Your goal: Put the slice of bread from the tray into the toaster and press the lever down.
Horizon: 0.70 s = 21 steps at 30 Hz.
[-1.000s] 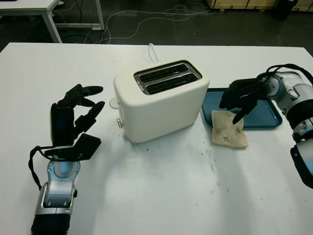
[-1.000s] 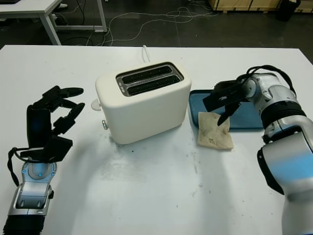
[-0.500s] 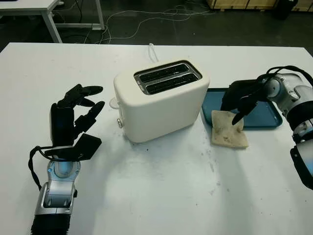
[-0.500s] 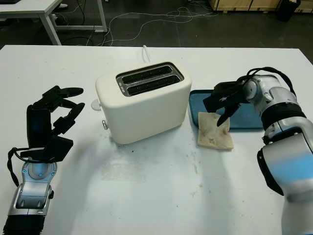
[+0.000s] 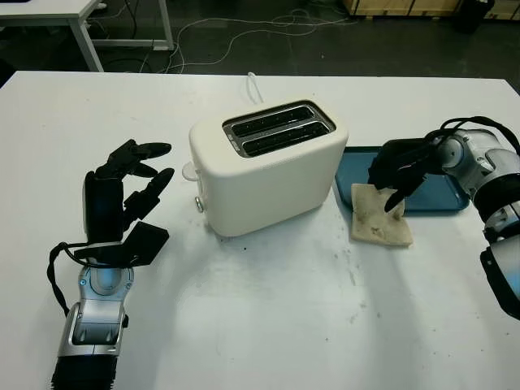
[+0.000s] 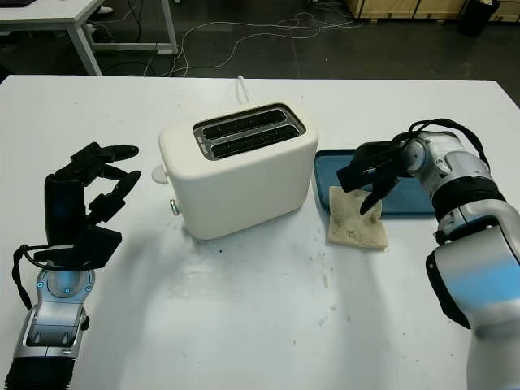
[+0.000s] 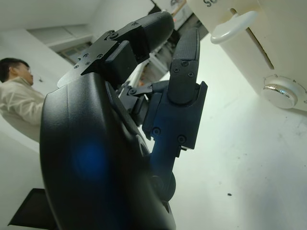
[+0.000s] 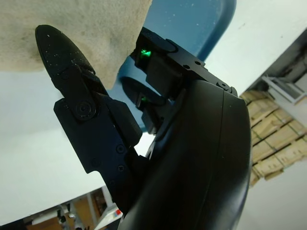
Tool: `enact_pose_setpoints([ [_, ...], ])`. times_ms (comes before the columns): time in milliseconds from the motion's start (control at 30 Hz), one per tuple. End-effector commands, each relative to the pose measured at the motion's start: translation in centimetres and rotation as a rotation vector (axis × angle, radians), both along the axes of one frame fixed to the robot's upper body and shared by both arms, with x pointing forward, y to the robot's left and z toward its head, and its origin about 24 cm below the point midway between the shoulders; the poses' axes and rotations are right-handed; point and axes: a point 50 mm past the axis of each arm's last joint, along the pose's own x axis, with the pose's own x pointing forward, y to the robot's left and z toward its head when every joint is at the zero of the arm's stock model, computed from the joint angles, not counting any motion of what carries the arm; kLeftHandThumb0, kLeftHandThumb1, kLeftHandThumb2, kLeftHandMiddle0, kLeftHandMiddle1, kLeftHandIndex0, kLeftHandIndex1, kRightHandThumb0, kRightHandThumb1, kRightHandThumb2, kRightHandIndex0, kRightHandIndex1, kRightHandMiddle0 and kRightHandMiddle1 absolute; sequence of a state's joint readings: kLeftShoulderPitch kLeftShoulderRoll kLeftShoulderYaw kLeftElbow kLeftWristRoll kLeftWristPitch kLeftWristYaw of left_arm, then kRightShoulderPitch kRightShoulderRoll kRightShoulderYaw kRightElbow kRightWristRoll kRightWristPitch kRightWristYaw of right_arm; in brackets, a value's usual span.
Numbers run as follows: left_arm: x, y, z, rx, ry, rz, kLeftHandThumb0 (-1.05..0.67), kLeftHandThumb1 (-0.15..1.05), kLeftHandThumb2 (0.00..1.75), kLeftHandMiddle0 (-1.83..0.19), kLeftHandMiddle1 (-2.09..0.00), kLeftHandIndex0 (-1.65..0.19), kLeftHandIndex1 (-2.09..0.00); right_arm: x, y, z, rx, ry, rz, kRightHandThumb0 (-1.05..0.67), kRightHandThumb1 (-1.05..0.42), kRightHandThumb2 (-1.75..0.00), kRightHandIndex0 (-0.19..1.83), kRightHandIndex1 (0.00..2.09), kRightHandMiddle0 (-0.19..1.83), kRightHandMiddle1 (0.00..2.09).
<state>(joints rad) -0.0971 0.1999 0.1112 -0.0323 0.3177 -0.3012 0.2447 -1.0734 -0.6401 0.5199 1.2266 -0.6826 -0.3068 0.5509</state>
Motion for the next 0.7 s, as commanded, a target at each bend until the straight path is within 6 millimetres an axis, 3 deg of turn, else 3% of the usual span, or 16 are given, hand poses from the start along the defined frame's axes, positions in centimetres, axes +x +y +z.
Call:
enact_pose_setpoints([
  [0,-0.2,0.0,-0.1,-0.007,0.008,0.003,-0.45,0.92,0.14,-0.61,-1.29,-0.73,-0.58,-0.6,0.0,-1.7,-0.004,0.01,0.025,-0.7,-0.78,-0.01,0.7,0.79,1.16,0.08],
  [33,-0.2,0.0,-0.1,-0.008,0.007,0.004,-0.45,0.92,0.14,-0.61,-1.29,-0.73,-0.58,-0.6,0.1,-1.7,-0.004,-0.01,0.034,-0.64,-0.86,-0.04,0.63,0.98,1.1,0.07],
  [100,-0.2,0.0,-0.1,0.002,0.004,0.007,-0.45,0.92,0.14,-0.62,-1.29,-0.74,-0.59,-0.6,0.2,-1.8,-0.012,-0.048,0.052,-0.58,-0.9,-0.13,0.63,1.01,1.03,0.04],
  [167,-0.2,-0.1,-0.1,-0.001,0.003,0.003,-0.44,0.92,0.14,-0.62,-1.28,-0.74,-0.58,-0.7,0.4,-1.8,-0.036,-0.109,0.102,-0.53,-0.92,-0.25,0.7,1.04,1.08,0.07],
  [267,-0.2,0.0,-0.2,-0.005,0.006,0.0,-0.45,0.92,0.14,-0.61,-1.29,-0.73,-0.58,-0.8,0.5,-1.9,-0.074,-0.182,0.169,-0.51,-0.92,-0.35,0.86,0.78,1.12,0.06],
  [300,-0.2,0.0,-0.2,-0.005,0.008,0.001,-0.45,0.92,0.14,-0.61,-1.29,-0.73,-0.58,-0.9,0.6,-1.9,-0.069,-0.211,0.19,-0.49,-0.92,-0.35,0.92,0.75,1.15,0.06],
  [367,-0.2,0.0,-0.2,0.0,0.01,0.005,-0.45,0.92,0.14,-0.61,-1.29,-0.73,-0.58,-1.0,0.6,-1.9,-0.074,-0.239,0.214,-0.45,-0.92,-0.37,0.87,0.98,1.19,0.09],
  [533,-0.2,0.0,-0.2,-0.002,0.007,0.008,-0.44,0.92,0.13,-0.62,-1.29,-0.74,-0.58,-1.0,0.6,-1.4,-0.08,-0.276,0.247,-0.35,-0.92,-0.31,0.97,0.74,1.19,0.07],
  [667,-0.2,0.0,-0.2,0.007,0.004,0.012,-0.44,0.92,0.13,-0.62,-1.28,-0.74,-0.58,-0.8,0.6,-0.6,-0.081,-0.29,0.237,-0.29,-0.92,-0.25,0.88,1.04,1.23,0.1],
])
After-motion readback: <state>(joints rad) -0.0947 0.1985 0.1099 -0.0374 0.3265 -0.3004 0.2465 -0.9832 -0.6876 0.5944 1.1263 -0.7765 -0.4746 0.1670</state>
